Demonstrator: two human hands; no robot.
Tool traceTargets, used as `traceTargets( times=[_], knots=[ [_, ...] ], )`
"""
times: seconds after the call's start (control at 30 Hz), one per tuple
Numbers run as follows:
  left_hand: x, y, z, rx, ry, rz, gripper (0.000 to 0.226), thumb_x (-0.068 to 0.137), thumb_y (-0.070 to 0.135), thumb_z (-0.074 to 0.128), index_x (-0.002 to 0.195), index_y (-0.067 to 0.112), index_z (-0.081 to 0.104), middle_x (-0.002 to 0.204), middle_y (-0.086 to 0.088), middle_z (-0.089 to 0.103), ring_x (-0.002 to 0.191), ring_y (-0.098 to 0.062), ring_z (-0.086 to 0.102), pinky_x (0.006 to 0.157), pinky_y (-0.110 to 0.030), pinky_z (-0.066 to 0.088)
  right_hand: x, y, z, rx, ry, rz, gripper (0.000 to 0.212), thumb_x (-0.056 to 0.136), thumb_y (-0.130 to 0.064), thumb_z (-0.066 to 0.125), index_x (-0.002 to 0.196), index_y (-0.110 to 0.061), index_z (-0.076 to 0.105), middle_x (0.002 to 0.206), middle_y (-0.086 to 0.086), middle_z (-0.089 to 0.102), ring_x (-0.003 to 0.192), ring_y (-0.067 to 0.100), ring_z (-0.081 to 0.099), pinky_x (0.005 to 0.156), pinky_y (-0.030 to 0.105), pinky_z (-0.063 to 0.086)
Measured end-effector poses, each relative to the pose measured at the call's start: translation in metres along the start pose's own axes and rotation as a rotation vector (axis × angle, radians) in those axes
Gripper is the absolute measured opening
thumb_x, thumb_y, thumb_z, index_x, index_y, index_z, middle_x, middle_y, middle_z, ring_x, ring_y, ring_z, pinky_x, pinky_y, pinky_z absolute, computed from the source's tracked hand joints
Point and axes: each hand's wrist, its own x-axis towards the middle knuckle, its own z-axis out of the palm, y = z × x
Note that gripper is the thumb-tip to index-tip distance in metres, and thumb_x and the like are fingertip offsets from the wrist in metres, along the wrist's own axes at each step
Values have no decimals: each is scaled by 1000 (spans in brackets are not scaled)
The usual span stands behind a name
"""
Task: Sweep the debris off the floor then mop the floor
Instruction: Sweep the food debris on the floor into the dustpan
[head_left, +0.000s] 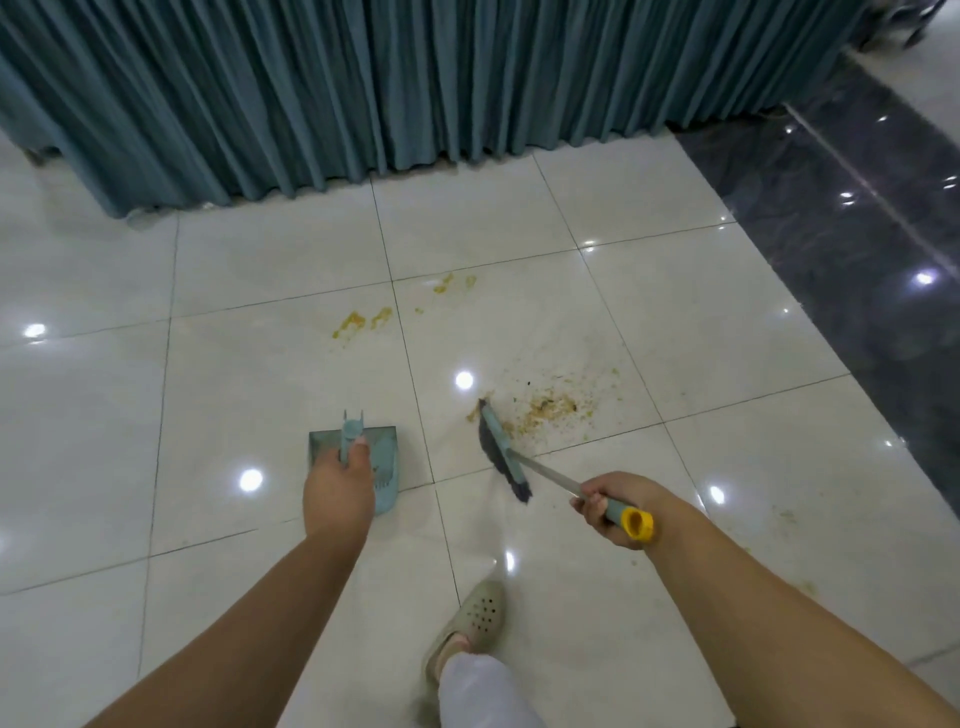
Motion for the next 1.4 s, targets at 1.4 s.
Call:
traceTargets(
  times=[1.4],
  knots=[
    [157,248,130,387,-979,551,54,97,44,38,108,-5,57,107,-26,59,96,-39,60,78,-39,47,-57,53,110,1475,404,-128,17,100,-10,43,89,2,43,76,18,43,18,11,37,24,11,36]
  ],
)
